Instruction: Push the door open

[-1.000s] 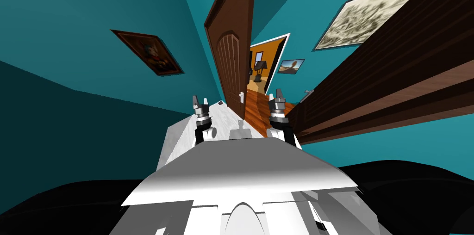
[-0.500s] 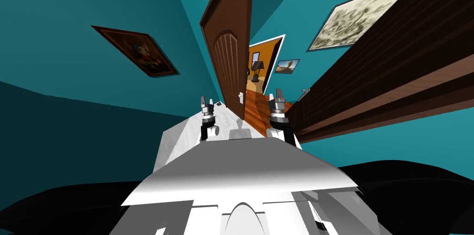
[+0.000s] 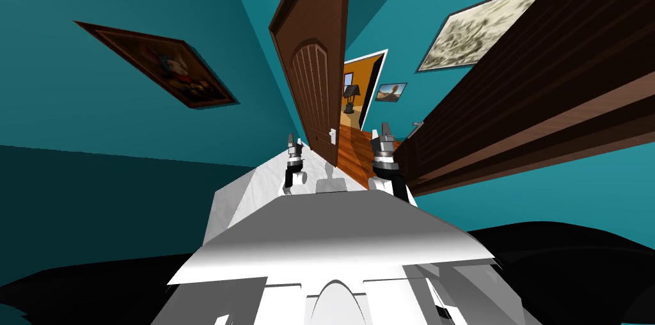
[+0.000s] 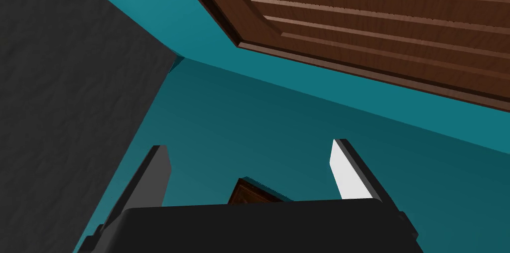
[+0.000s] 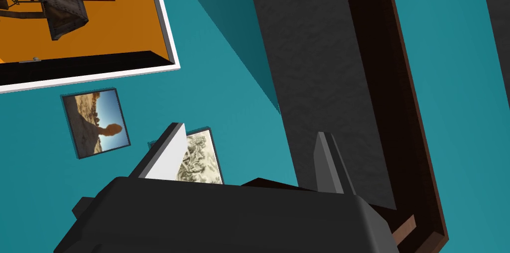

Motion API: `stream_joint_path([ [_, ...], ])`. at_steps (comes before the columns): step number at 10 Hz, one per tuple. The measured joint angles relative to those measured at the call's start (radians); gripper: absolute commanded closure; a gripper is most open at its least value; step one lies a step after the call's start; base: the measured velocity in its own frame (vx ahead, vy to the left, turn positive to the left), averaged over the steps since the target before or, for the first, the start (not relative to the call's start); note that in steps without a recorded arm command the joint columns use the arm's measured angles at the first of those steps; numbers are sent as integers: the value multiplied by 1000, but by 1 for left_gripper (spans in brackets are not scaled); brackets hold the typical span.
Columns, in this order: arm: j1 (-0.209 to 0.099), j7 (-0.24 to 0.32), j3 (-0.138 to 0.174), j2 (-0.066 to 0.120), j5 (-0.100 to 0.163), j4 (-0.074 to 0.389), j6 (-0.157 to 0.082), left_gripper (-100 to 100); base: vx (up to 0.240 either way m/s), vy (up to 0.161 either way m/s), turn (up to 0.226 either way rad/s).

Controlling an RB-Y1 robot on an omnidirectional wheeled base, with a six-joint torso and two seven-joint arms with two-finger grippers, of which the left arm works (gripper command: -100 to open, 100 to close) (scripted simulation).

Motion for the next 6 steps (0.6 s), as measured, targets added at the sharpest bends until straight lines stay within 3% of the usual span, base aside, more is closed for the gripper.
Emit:
stream_joint_path([
  [3,-46,9,-8,11,4,82,8,-100,34,52,-89],
  [6,-75,10,-24,10,3,145,14,-100,36,62,-108],
])
